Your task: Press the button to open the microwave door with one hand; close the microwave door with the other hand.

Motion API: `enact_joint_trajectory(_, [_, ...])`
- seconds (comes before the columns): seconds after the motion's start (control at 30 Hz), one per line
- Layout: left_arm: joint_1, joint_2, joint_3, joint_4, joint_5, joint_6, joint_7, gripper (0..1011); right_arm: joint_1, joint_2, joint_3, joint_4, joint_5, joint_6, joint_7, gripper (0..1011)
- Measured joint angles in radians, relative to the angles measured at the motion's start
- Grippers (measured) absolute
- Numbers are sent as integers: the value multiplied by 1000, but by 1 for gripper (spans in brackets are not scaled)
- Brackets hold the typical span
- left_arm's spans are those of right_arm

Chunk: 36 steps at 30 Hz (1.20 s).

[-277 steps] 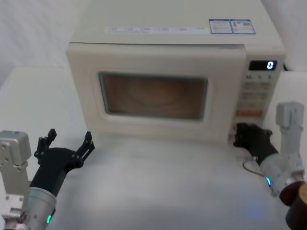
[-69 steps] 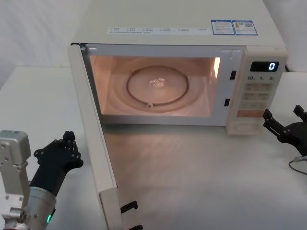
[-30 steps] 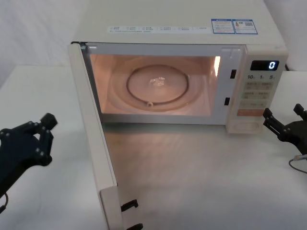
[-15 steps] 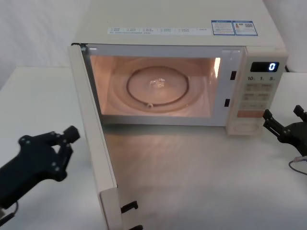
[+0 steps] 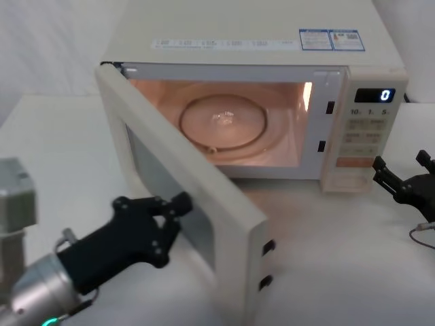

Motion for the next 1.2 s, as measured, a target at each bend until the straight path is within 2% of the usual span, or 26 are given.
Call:
enact_joint_trajectory(0.03, [-22,-4,27,9,3,8,0,0,0,0,0,0,0,0,0,1002])
enact_joint_trajectory(0.07, [-22,-4,27,9,3,8,0,0,0,0,0,0,0,0,0,1002])
enact_joint_trajectory(0.17, [-72,-26,84,35,7,22,14,0,0,0,0,0,0,0,0,1002])
enact_joint_trajectory(0.43, [-163,-78,180,77,13,42,50,0,0,0,0,0,0,0,0,1002])
enact_joint_trajectory(0.73, [-269,-136,277,125,60,71,119,0,0,0,0,0,0,0,0,1002])
enact_joint_trajectory(0.83, [-329,-170,317,156,94,94,166,0,0,0,0,0,0,0,0,1002])
enact_joint_trajectory(0.87, [-329,-170,317,156,94,94,166,0,0,0,0,0,0,0,0,1002])
enact_joint_trajectory(1.03, [-417,-223,354,205,127,128,211,0,0,0,0,0,0,0,0,1002])
enact_joint_trajectory(1.2, [-479,-256,379,243,142,139,214,0,0,0,0,0,0,0,0,1002])
